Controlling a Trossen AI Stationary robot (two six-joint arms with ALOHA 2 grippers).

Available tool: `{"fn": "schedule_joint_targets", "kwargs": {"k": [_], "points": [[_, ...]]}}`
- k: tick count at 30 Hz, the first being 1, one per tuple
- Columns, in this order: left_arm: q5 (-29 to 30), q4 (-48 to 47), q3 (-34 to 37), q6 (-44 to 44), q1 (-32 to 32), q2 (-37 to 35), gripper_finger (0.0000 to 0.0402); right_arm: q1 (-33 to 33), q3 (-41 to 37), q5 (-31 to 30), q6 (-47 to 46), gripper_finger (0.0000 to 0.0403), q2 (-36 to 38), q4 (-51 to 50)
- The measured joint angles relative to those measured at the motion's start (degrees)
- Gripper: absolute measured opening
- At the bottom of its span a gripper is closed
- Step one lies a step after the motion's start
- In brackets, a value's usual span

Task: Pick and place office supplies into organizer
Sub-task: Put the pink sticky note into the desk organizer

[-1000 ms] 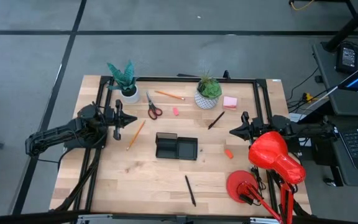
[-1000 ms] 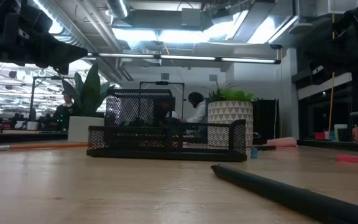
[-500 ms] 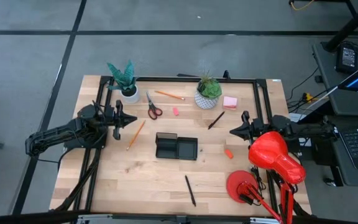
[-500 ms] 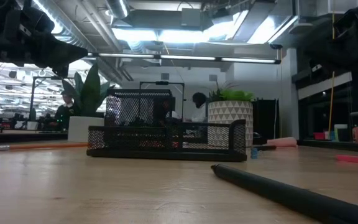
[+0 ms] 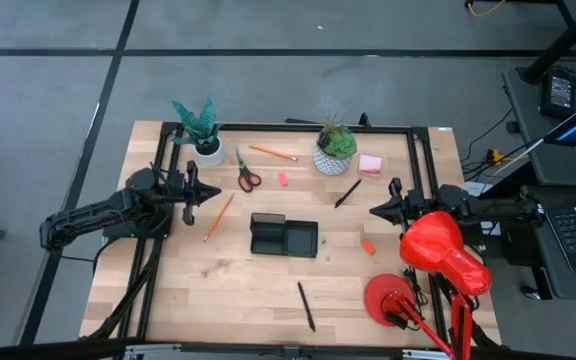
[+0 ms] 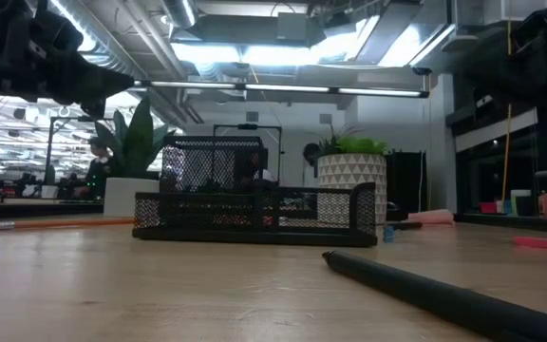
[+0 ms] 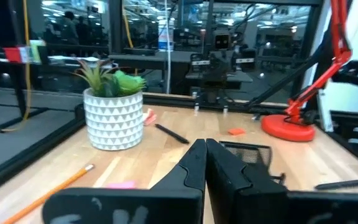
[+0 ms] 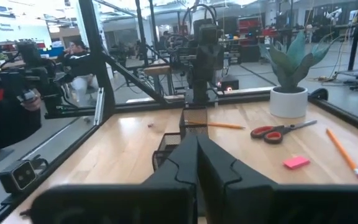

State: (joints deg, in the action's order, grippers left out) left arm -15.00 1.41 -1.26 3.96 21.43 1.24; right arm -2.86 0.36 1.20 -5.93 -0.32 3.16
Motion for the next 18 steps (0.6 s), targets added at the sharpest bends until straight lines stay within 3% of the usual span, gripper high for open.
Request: {"fn": "schedule_joint_targets", "kwargs": {"k": [7, 13, 18], "points": [[2.1, 0.0, -1.2, -1.7, 0.0, 5.2, 0.0002, 0.0, 4.9, -2.2, -2.5, 0.0003, -0.5, -5.5], [6.8, 0.1, -4.4, -3.3, 0.0, 12.4, 0.0002, 0.0, 11.6, -9.8, 0.4, 0.0002, -4.4, -11.3], [13.1, 0.6, -7.4, -2.8, 0.0, 19.1, 0.0002, 0.0, 14.4, -15.4, -3.4, 0.0002, -10.3, -11.2]]}}
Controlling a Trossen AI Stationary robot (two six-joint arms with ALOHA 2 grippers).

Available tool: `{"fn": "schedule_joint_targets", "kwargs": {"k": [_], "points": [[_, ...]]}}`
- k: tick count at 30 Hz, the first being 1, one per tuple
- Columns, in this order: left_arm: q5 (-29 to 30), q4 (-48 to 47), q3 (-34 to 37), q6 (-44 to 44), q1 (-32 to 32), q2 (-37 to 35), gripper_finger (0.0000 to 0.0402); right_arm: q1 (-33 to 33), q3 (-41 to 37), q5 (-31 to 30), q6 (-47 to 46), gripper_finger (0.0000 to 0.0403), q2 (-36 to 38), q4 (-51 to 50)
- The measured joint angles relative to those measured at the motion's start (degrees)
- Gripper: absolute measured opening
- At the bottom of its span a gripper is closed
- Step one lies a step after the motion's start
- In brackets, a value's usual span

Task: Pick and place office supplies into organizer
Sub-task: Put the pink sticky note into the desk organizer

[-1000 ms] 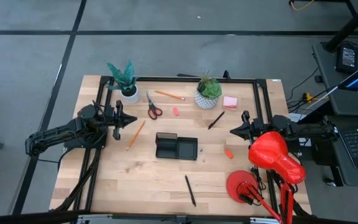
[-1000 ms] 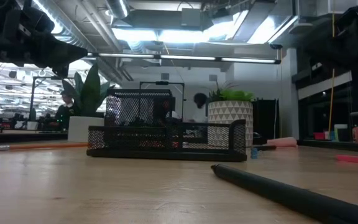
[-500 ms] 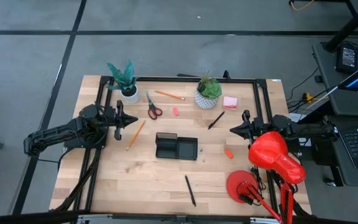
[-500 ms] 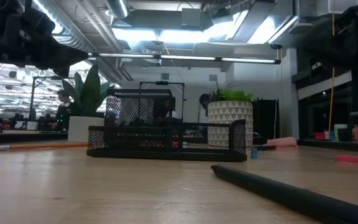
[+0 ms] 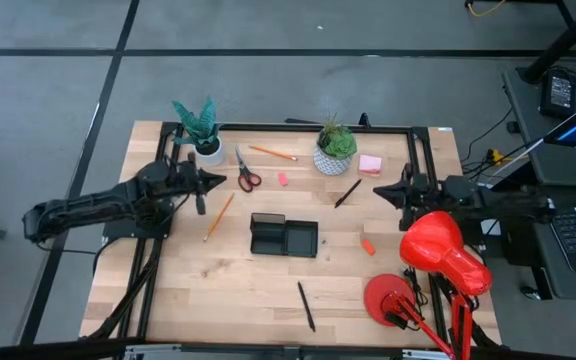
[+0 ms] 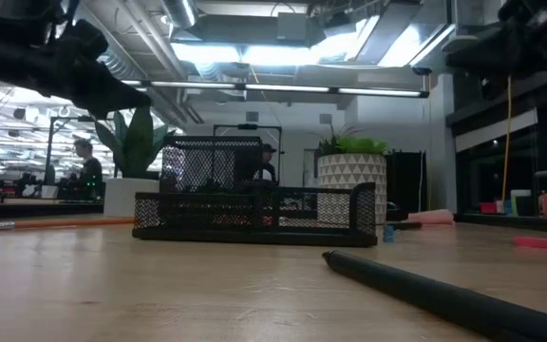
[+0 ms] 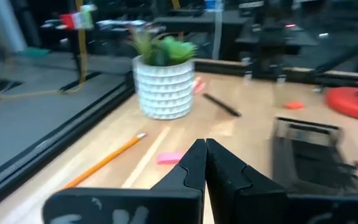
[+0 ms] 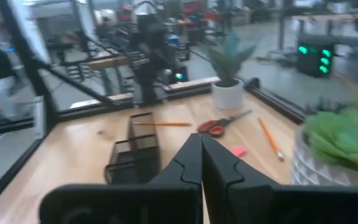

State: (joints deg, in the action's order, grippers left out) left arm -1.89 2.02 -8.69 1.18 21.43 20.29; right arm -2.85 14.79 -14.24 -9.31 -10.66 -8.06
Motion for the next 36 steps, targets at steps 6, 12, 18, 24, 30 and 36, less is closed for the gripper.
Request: {"fn": "schedule_joint_targets", "kwargs": {"k": [6, 12, 18, 24, 30, 36], "points": [[0.9, 2.9, -4.2, -2.9, 0.0, 9.4, 0.0001, 0.6, 3.5, -2.2, -0.8, 0.0002, -8.4, -0.1], [0.3, 3.9, -7.5, -5.5, 0.0, 15.4, 0.0002, 3.3, 8.7, -2.2, -0.1, 0.0002, -15.9, -5.7], [-0.2, 4.6, -8.0, -7.9, 0.0, 16.8, 0.0003, 7.2, 13.3, -2.6, -1.6, 0.0002, -22.3, -10.8], [-0.7, 6.3, -8.0, -8.3, 0.0, 16.8, 0.0002, 12.3, 17.6, -5.7, -8.0, 0.0002, -27.6, -15.9], [-0.7, 7.9, -8.0, -8.6, 0.0, 16.8, 0.0003, 16.4, 21.4, -5.8, -7.3, 0.0007, -32.3, -19.5], [-0.7, 8.3, -8.0, -8.5, 0.0, 16.8, 0.0002, 18.1, 26.1, -5.6, -5.3, 0.0008, -36.2, -23.0]]}}
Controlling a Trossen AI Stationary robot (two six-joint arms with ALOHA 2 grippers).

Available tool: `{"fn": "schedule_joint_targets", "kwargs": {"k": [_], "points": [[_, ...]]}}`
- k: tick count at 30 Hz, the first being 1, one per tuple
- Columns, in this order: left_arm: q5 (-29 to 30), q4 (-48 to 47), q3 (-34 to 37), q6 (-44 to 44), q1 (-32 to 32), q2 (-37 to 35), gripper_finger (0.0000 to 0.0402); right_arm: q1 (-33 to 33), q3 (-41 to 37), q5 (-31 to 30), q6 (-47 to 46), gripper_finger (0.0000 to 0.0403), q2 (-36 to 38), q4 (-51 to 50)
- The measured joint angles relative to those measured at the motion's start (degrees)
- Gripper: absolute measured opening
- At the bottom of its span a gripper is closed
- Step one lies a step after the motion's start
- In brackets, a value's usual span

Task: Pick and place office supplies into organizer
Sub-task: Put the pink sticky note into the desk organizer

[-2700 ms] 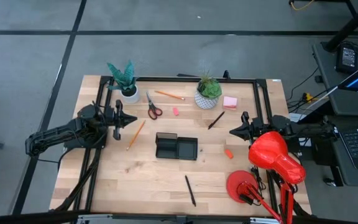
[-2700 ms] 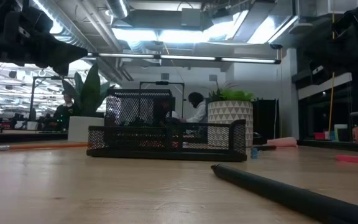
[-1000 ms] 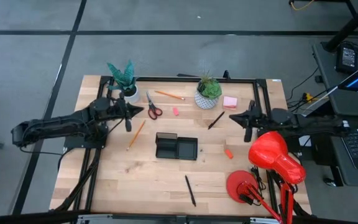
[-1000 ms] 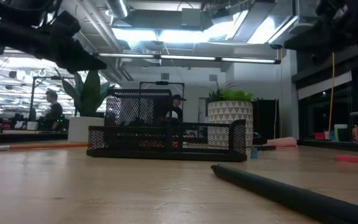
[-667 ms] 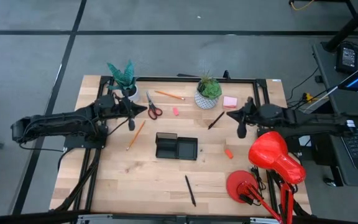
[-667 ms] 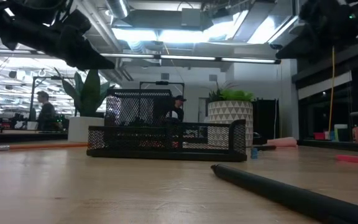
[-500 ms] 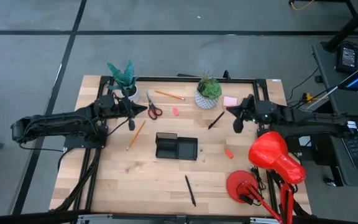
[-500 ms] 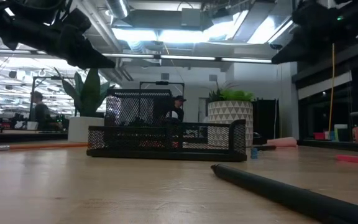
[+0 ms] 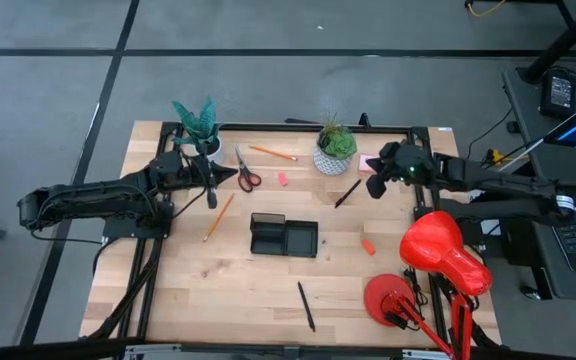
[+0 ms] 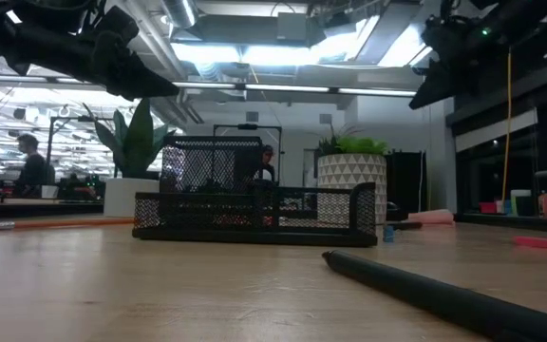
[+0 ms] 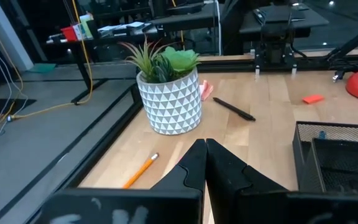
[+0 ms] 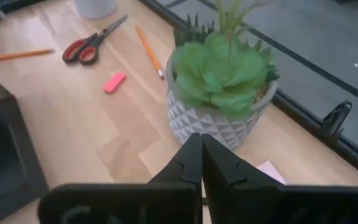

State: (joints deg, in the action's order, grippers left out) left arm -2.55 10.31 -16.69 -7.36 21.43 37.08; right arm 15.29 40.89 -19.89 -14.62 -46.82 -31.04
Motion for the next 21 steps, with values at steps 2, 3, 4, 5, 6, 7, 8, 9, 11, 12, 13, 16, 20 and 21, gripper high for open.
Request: {"fn": "schedule_joint_targets", "kwargs": {"k": [2, 3, 4, 5, 6, 7, 8, 9, 11, 12, 13, 16, 20, 21], "points": [[0.0, 1.6, 0.0, 0.5, 0.0, 0.0, 0.0003, 0.5, 1.1, 0.0, 0.0, 0.0009, -1.3, -0.2], [0.0, 2.7, 0.0, 1.1, 0.0, 0.0, 0.0003, 0.7, 1.6, 0.0, 0.0, 0.0009, -2.0, -0.6], [-0.1, 3.7, 0.0, 1.7, 0.0, 0.0, 0.0003, 0.8, 2.3, 0.0, 0.0, 0.0009, -2.8, -1.4], [-0.1, 4.4, 0.0, 2.1, 0.0, 0.0, 0.0003, 0.9, 2.8, 0.0, 0.0, 0.0009, -3.6, -2.3], [-0.1, 4.9, 0.0, 2.1, 0.0, 0.0, 0.0002, 1.0, 3.3, 0.0, -0.1, 0.0009, -4.5, -3.8], [-0.1, 5.3, 0.0, 2.1, 0.0, 0.0, 0.0002, 1.3, 3.6, 0.0, -0.2, 0.0009, -5.4, -5.2], [-0.1, 5.6, 0.0, 2.1, 0.0, 0.0, 0.0001, 1.6, 3.8, 0.0, -0.9, 0.0009, -6.4, -6.4], [-0.1, 5.5, 0.0, 2.1, 0.0, 0.0, 0.0001, 1.9, 3.9, 0.0, -1.8, 0.0009, -7.4, -7.4], [-0.1, 5.3, 0.0, 2.1, 0.0, 0.0, 0.0003, 2.4, 3.9, 0.1, -3.2, 0.0009, -9.1, -9.0], [-0.3, 5.3, 0.0, 2.1, 0.0, 0.0, 0.0003, 2.8, 3.9, 0.7, -3.7, 0.0009, -9.9, -9.8], [-0.5, 5.2, 0.0, 2.1, 0.0, 0.0, 0.0003, 3.1, 3.9, 2.1, -4.8, 0.0009, -10.8, -10.7], [-2.8, 4.9, 0.0, 2.1, 0.0, 0.0, 0.0002, 4.0, 3.9, 6.7, -7.7, 0.0009, -13.4, -13.3], [-7.6, 5.0, 0.0, 2.1, 0.0, 0.0, 0.0003, 4.1, 3.9, 7.5, -7.8, 0.0009, -16.3, -17.0], [-8.4, 5.0, 0.0, 2.1, 0.0, 0.0, 0.0003, 4.1, 3.9, 7.5, -7.2, 0.0010, -16.8, -17.6]]}}
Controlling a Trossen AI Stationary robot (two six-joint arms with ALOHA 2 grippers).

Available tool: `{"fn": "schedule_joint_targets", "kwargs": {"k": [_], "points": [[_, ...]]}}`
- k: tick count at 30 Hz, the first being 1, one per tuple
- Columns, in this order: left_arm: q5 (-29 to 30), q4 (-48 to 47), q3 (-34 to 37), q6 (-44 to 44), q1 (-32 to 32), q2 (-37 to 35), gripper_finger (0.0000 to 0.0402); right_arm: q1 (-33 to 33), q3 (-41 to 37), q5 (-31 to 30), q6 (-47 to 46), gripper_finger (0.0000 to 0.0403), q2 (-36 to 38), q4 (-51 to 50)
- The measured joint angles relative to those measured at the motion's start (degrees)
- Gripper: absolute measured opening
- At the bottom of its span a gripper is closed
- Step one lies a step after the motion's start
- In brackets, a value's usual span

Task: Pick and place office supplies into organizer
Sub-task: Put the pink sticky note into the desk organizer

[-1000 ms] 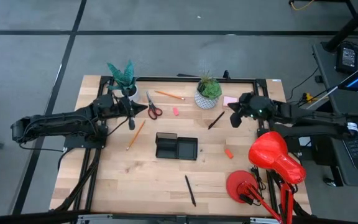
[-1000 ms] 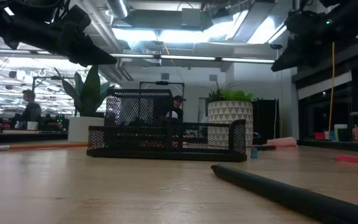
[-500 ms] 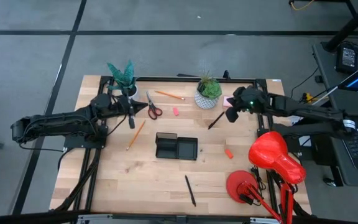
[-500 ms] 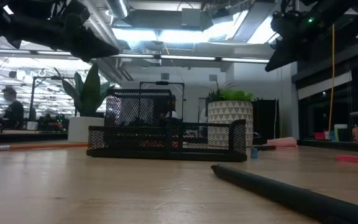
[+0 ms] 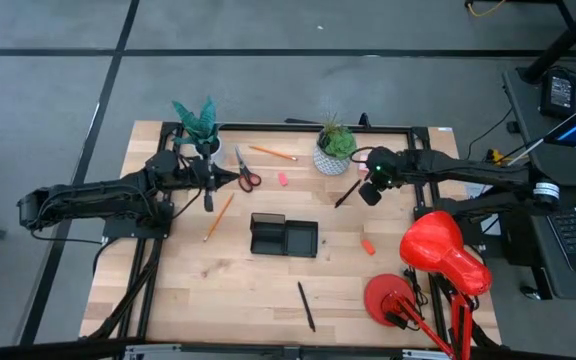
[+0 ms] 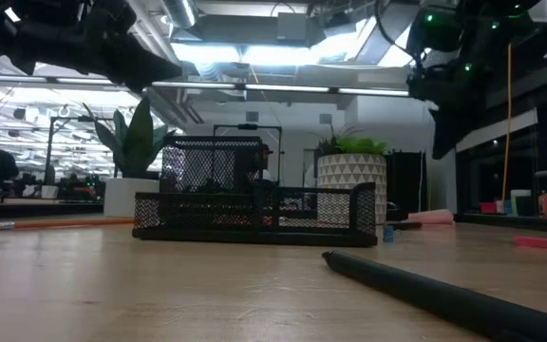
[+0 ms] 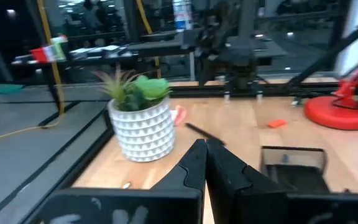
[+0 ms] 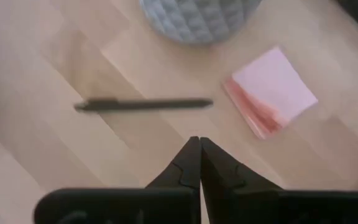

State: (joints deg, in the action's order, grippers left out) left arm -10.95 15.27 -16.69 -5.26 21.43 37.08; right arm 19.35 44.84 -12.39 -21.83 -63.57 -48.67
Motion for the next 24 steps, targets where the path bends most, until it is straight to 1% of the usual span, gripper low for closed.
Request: {"fn": "schedule_joint_targets", "kwargs": {"k": [5, 9, 12, 20, 24], "points": [[-1.0, 0.0, 0.0, 0.0, 0.0, 0.0, 0.0001, 0.0, 0.0, 0.0, 5.4, 0.0011, -1.5, -1.0], [-0.8, 0.5, 0.0, 0.0, 0.0, 0.0, 0.0003, 0.0, 0.0, 0.0, 9.6, 0.0030, -1.6, -1.0], [-0.8, 0.5, 0.0, 0.0, 0.0, 0.0, 0.0002, 0.3, 0.0, 0.0, 11.4, 0.0056, -1.6, -1.0], [-0.8, 0.5, 0.0, 0.0, 0.0, 0.0, 0.0003, 4.0, 0.0, -0.1, 17.4, 0.0147, -1.6, -0.9], [-0.8, 0.5, 0.0, 0.0, 0.0, 0.0, 0.0002, 6.8, 0.0, -0.1, 22.4, 0.0177, -1.6, -0.9]]}}
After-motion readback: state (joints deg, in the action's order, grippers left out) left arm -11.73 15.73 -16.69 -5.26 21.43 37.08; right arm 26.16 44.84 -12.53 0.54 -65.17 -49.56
